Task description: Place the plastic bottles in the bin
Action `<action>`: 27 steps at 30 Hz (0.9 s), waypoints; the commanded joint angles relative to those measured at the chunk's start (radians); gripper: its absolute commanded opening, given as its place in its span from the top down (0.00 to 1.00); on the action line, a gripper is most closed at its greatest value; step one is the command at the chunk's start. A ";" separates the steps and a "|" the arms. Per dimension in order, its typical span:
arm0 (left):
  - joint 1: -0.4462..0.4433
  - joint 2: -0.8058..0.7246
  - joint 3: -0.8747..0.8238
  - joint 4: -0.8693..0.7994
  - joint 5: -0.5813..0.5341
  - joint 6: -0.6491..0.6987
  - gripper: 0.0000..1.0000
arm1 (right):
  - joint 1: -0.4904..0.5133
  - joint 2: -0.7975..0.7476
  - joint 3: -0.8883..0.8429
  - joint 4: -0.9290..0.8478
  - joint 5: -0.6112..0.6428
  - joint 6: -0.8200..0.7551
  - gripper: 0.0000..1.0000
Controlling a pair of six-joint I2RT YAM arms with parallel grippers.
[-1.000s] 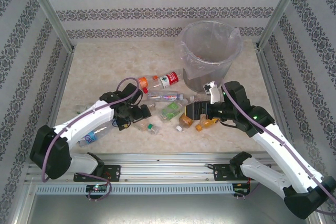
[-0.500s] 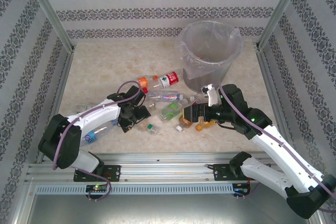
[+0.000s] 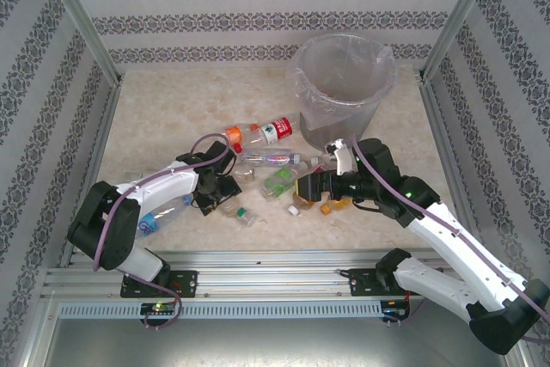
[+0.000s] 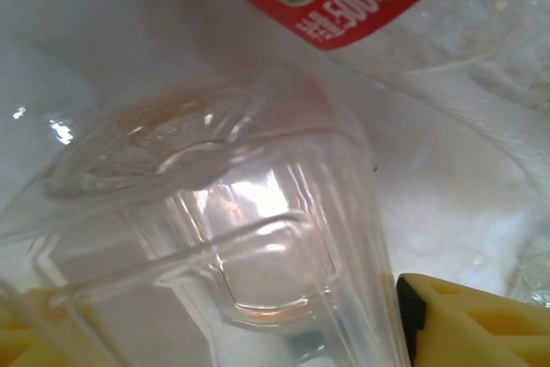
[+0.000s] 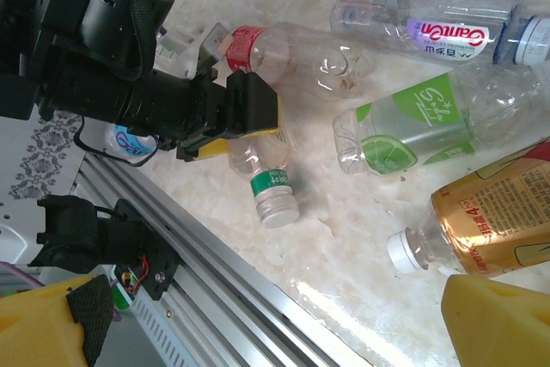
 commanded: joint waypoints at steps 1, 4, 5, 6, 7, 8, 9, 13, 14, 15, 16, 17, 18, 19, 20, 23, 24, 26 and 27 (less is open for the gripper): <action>0.013 -0.032 -0.023 -0.030 -0.021 0.056 0.29 | 0.016 0.009 -0.015 0.032 0.011 0.018 0.02; 0.013 -0.080 -0.027 -0.048 -0.015 0.070 0.37 | 0.027 0.017 -0.031 0.057 -0.014 0.035 0.02; 0.013 -0.100 -0.027 -0.054 -0.016 0.070 0.39 | 0.032 0.019 -0.039 0.069 -0.019 0.045 0.02; 0.012 -0.124 -0.028 -0.058 -0.014 0.069 0.41 | 0.037 0.021 -0.050 0.086 -0.020 0.062 0.03; 0.012 -0.148 -0.031 -0.057 -0.008 0.065 0.43 | 0.045 0.024 -0.065 0.108 -0.024 0.082 0.04; 0.013 -0.169 -0.034 -0.051 0.001 0.055 0.44 | 0.051 0.027 -0.077 0.130 -0.030 0.100 0.06; 0.013 -0.193 -0.040 -0.043 0.013 0.045 0.46 | 0.064 0.033 -0.092 0.157 -0.033 0.121 0.06; 0.013 -0.265 -0.059 0.017 0.070 -0.014 0.51 | 0.126 0.078 -0.143 0.281 -0.035 0.189 0.10; 0.012 -0.275 -0.058 0.032 0.083 -0.026 0.52 | 0.141 0.093 -0.149 0.310 -0.036 0.201 0.11; 0.011 -0.280 -0.056 0.046 0.097 -0.035 0.53 | 0.159 0.114 -0.154 0.339 -0.034 0.210 0.12; 0.012 -0.282 -0.051 0.056 0.110 -0.041 0.53 | 0.176 0.137 -0.154 0.362 -0.031 0.217 0.13; 0.012 -0.282 -0.042 0.058 0.121 -0.042 0.53 | 0.188 0.157 -0.154 0.384 -0.026 0.222 0.14; 0.010 -0.281 -0.032 0.058 0.128 -0.044 0.53 | 0.203 0.184 -0.151 0.407 -0.023 0.227 0.15; 0.009 -0.281 -0.022 0.058 0.136 -0.044 0.53 | 0.216 0.208 -0.146 0.430 -0.023 0.233 0.16; 0.009 -0.283 -0.013 0.058 0.144 -0.044 0.53 | 0.226 0.233 -0.143 0.447 -0.021 0.238 0.18; 0.009 -0.294 -0.006 0.087 0.171 -0.065 0.53 | 0.260 0.308 -0.122 0.498 -0.018 0.249 0.21; 0.006 -0.298 -0.006 0.102 0.182 -0.073 0.53 | 0.273 0.333 -0.113 0.512 -0.016 0.251 0.22; 0.005 -0.301 -0.005 0.118 0.202 -0.088 0.53 | 0.290 0.375 -0.096 0.528 -0.005 0.252 0.24; 0.003 -0.301 -0.003 0.125 0.210 -0.091 0.53 | 0.297 0.397 -0.088 0.536 -0.004 0.252 0.25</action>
